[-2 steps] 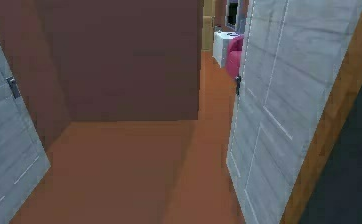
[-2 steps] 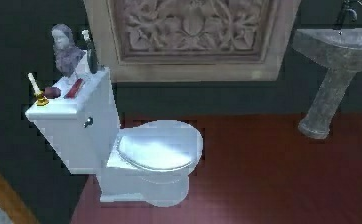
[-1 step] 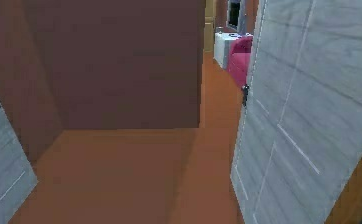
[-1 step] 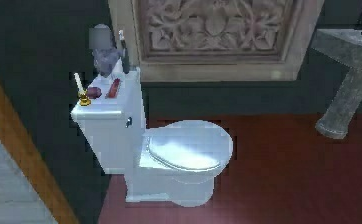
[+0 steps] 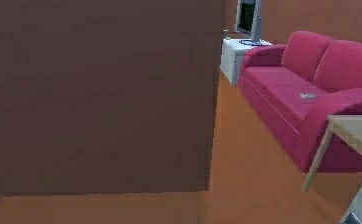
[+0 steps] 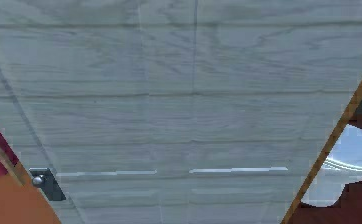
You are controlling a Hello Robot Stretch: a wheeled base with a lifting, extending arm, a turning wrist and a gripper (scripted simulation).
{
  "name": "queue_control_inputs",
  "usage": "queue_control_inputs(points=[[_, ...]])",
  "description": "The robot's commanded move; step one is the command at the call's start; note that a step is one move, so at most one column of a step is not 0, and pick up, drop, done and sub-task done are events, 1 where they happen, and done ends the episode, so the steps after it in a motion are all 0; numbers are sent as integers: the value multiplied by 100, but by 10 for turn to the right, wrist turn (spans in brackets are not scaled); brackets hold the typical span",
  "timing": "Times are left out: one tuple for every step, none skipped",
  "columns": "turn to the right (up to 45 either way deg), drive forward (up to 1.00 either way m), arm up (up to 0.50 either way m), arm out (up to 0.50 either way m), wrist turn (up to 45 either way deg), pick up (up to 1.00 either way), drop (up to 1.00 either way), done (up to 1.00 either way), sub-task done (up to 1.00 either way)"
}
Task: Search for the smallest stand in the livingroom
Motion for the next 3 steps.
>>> queue_control_inputs(points=[[60,0,0,0,0,0,0,0,0],[0,50,0,0,0,0,0,0,0],[300,0,0,0,0,0,0,0,0]])
